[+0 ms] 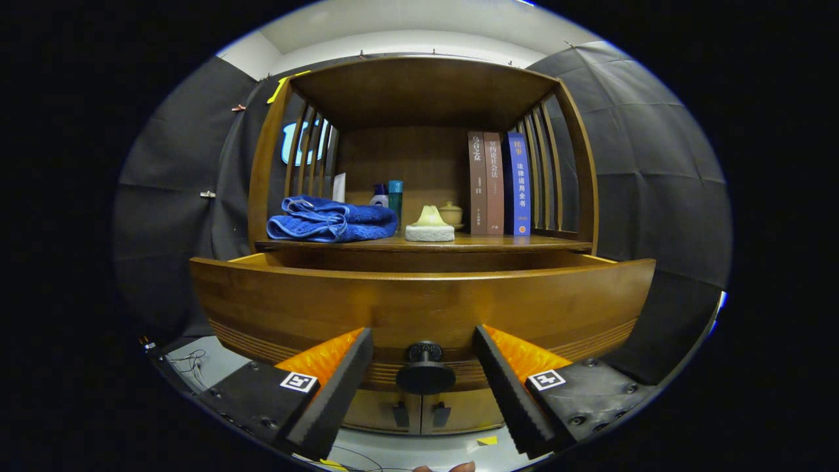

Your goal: Pull open the drawer, take out the items inside it, and place them on the countertop above the cabinet.

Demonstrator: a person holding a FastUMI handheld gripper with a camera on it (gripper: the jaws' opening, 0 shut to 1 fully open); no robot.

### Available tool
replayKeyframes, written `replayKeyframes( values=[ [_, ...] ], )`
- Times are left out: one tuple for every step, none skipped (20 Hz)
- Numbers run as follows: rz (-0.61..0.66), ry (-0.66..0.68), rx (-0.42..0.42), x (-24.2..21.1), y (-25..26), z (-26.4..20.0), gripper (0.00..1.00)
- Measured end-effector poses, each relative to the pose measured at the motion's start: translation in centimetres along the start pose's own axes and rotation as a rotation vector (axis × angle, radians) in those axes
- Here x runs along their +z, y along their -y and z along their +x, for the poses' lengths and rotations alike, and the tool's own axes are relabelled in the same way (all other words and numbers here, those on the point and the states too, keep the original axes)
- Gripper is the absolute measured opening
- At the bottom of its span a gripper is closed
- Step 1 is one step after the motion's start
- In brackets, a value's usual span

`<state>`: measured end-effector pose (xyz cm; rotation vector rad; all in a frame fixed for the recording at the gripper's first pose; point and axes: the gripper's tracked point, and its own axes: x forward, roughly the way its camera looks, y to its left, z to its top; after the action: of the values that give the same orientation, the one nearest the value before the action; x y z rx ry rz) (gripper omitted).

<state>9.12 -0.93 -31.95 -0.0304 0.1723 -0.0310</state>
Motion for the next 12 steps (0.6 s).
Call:
replayKeyframes(
  values=[
    [-0.001, -0.003, 0.000, -0.1, 0.0, 0.7, 1.00],
    [0.000, -0.001, 0.000, 0.1, -0.1, 1.3, 1.00],
    [-0.001, -0.001, -0.001, 0.0, -0.1, 1.9, 1.00],
    [-0.004, 0.003, -0.002, 0.1, -0.1, 2.6, 1.00],
    [-0.007, 0.005, -0.002, 0.1, -0.1, 3.2, 1.00],
    [-0.009, 0.006, -0.001, 0.1, -0.1, 3.9, 1.00],
    [-0.009, 0.004, 0.000, 0.2, -0.1, 4.5, 1.00],
    [-0.007, 0.002, 0.001, 0.1, -0.1, 4.7, 1.00],
    [-0.005, 0.001, 0.001, 0.2, -0.1, 5.3, 1.00],
    [-0.004, 0.000, 0.001, 0.2, -0.1, 5.9, 1.00],
    [-0.002, -0.005, -0.001, 0.3, -0.1, 6.3, 1.00],
    [0.005, -0.014, -0.002, 0.3, -0.2, 6.8, 1.00]
  ],
)
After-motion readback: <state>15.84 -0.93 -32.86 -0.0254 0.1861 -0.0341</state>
